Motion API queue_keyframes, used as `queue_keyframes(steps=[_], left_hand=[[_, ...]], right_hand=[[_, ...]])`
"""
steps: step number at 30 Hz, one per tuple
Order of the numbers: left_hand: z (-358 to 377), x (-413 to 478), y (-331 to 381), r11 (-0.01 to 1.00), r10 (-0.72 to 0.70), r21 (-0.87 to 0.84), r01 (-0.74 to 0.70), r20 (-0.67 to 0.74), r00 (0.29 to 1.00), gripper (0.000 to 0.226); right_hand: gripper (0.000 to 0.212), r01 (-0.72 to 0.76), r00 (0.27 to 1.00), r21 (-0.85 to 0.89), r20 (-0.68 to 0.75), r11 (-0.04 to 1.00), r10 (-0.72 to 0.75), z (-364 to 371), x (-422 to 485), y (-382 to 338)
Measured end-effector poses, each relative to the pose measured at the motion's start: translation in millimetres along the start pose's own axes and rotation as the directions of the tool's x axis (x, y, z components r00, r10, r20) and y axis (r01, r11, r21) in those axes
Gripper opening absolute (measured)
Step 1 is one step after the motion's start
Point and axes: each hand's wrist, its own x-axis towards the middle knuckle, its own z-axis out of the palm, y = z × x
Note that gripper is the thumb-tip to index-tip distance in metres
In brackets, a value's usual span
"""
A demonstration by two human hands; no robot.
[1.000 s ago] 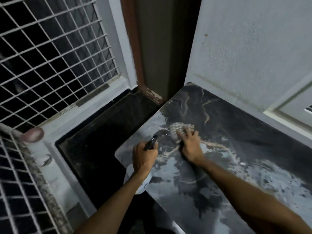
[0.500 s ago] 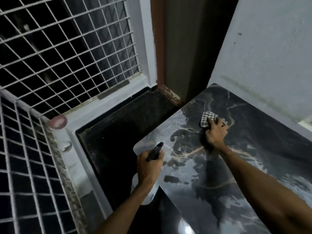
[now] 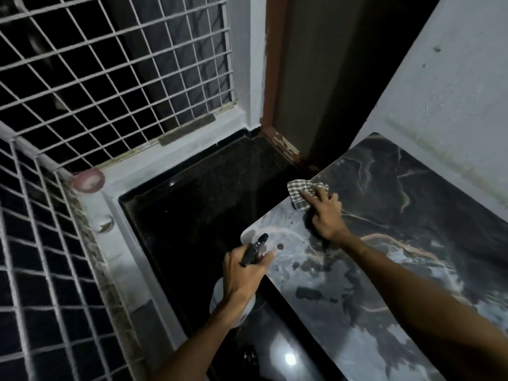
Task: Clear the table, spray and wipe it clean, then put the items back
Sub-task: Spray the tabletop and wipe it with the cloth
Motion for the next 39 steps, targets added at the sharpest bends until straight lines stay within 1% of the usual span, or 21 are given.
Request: queue_keyframes(steps=[2,4,6,8,9,12,13,16,17,19,21,22,24,26,30,31,33,35,36,37,39], left_hand=[[-3,-2,-8,1.000,-0.012,-0.004,0.012,-0.038,0.999,0.059],[-6,-7,-10,1.000,-0.010,-0.005,0.010,-0.056,0.998,0.061],[-10,-12,-12,1.000,0.006,-0.018,-0.007,-0.060,0.998,0.058],[-16,-13,-16,0.999,0.026,-0.034,-0.028,-0.062,0.998,0.053],[-17,-14,-21,0.999,0.031,-0.035,-0.034,-0.072,0.997,0.052],[-22,-22,-29,0.999,0.038,0.003,-0.038,-0.141,0.989,0.063],[-23,-25,-29,0.998,0.056,0.019,-0.054,-0.139,0.989,0.065],[-22,-34,-28,0.997,0.074,0.016,-0.073,-0.075,0.994,0.058],[-20,-36,-27,0.998,0.059,-0.012,-0.059,-0.048,0.997,0.051],[-14,-44,-25,0.998,0.033,-0.055,-0.032,0.009,0.999,0.043],[-4,-61,-15,0.997,0.060,-0.043,-0.058,0.029,0.998,0.046],[1,-69,-10,0.997,0.074,-0.025,-0.073,0.025,0.997,0.051],[15,-89,6,0.997,0.083,0.010,-0.083,0.013,0.996,0.060],[28,-108,21,0.998,0.058,0.002,-0.058,0.023,0.998,0.060],[58,-150,31,0.996,0.079,-0.037,-0.076,0.086,0.993,0.054],[66,-161,32,0.997,0.079,-0.006,-0.078,0.080,0.994,0.053],[80,-178,34,0.993,0.083,0.072,-0.088,0.070,0.994,0.047],[91,-191,38,0.993,0.084,0.082,-0.090,0.072,0.994,0.045],[95,-197,41,0.993,0.076,0.080,-0.082,0.075,0.994,0.047],[96,-201,45,0.994,0.076,0.069,-0.081,0.073,0.994,0.050],[99,-208,46,0.996,0.078,0.038,-0.081,0.075,0.994,0.050]], right_hand=[[0.077,-0.168,0.983,0.054,-0.066,0.984,0.172,-7,7,-1],[0.069,-0.205,0.975,0.062,-0.073,0.977,0.210,2,-8,-29],[0.068,-0.022,0.999,0.016,-0.031,1.000,0.022,25,-40,-63],[0.071,0.182,0.983,0.002,0.022,0.983,-0.182,34,-60,-72],[0.070,0.191,0.982,0.012,0.012,0.982,-0.191,34,-58,-68],[0.070,-0.077,0.992,0.128,-0.088,0.989,0.089,33,-57,-78],[0.072,-0.044,0.995,0.129,-0.081,0.991,0.055,38,-66,-90],[0.074,0.281,0.959,0.005,0.038,0.960,-0.281,51,-107,-86],[0.074,0.276,0.961,-0.015,0.037,0.961,-0.275,45,-112,-64],[0.070,0.000,0.997,-0.012,-0.083,1.000,-0.001,25,-119,-12],[0.073,-0.292,0.942,0.045,-0.156,0.955,0.295,1,-139,39],[0.073,-0.359,0.923,0.029,-0.141,0.933,0.359,-7,-153,56],[0.070,-0.371,0.926,-0.048,-0.102,0.927,0.365,-17,-187,83],[0.071,-0.372,0.925,-0.065,-0.110,0.926,0.364,-21,-221,109],[0.066,-0.594,0.790,0.062,-0.142,0.802,0.596,-30,-268,152],[0.066,-0.604,0.782,0.070,-0.138,0.794,0.608,-29,-279,152],[0.073,-0.514,0.851,0.044,-0.097,0.857,0.516,-21,-298,137],[0.077,-0.324,0.944,0.019,-0.063,0.946,0.324,-14,-315,128],[0.076,-0.261,0.963,0.019,-0.063,0.965,0.262,-16,-319,129],[0.076,-0.260,0.962,0.037,-0.076,0.965,0.262,-20,-318,133],[0.077,-0.401,0.903,0.147,-0.103,0.904,0.418,-29,-312,135]])
